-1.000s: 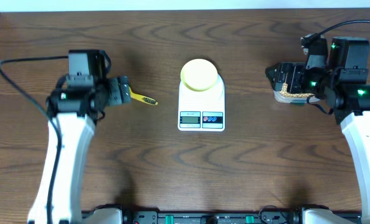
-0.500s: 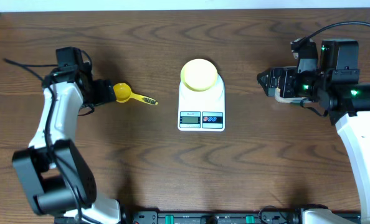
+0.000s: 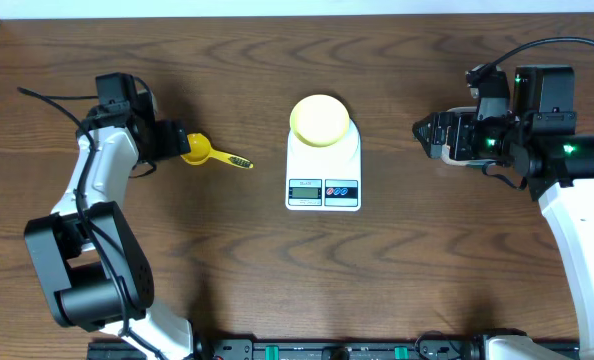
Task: Scoop item into bowl and weigh 50g on scale
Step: 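Move the left gripper down onto the yellow scoop's cup rim, then close the left gripper on the scoop and lift it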
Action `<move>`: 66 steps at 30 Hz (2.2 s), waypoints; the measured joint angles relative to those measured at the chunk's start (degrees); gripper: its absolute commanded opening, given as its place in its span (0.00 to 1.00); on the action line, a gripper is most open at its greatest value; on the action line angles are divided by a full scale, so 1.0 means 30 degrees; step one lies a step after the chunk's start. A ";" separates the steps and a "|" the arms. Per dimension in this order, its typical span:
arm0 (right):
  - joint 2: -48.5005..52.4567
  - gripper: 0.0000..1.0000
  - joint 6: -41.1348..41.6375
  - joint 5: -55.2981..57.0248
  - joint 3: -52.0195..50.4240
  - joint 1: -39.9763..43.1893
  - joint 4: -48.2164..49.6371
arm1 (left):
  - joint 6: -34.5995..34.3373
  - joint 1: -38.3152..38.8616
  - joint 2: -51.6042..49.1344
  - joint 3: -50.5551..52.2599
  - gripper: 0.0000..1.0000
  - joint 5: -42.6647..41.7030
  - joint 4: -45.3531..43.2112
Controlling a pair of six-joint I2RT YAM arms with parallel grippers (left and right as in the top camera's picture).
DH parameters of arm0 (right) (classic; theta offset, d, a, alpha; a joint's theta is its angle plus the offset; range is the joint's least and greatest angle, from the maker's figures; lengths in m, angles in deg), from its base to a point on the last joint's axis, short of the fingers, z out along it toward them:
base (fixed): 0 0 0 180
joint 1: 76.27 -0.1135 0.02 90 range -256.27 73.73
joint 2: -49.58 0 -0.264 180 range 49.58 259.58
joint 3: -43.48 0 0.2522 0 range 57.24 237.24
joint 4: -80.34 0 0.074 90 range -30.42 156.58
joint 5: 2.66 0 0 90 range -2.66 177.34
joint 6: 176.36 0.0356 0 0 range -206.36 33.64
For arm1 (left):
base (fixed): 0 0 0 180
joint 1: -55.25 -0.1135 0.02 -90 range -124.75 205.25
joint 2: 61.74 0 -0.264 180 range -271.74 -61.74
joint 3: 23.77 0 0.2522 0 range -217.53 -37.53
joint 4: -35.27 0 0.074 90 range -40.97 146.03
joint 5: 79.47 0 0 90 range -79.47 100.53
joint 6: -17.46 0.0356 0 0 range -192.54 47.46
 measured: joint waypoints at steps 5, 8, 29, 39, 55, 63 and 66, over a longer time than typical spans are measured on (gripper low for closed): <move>0.0007 0.99 0.0000 0.0000 0.0000 0.0000 0.0000 | 0.0007 0.0000 -0.0867 0.0000 0.90 -0.0022 -0.0233; 0.0007 0.99 0.0007 0.0000 0.0000 0.0000 0.0007 | 0.0007 0.0000 -0.1413 0.0000 0.90 -0.0066 -0.0233; 0.0000 0.99 0.0109 0.0000 0.0000 0.0000 0.0270 | 0.0350 0.0000 -0.2127 0.0000 0.40 -0.0299 -0.0882; 0.0000 0.99 0.0168 0.0000 0.0000 0.0000 0.0284 | 0.0357 0.0000 -0.2127 0.0000 0.19 -0.1217 -0.1231; 0.0000 0.99 0.0175 0.0000 0.0000 0.0000 0.0306 | 0.0357 0.0000 -0.2127 0.0000 0.07 -0.1443 -0.1239; 0.0000 0.99 0.0175 0.0000 0.0000 0.0000 0.0313 | 0.0357 0.0000 -0.2127 0.0000 0.07 -0.1443 -0.1239; 0.0000 0.99 0.0175 0.0007 0.0000 0.0000 0.0306 | 0.0357 0.0000 -0.2127 0.0000 0.07 -0.1443 -0.1239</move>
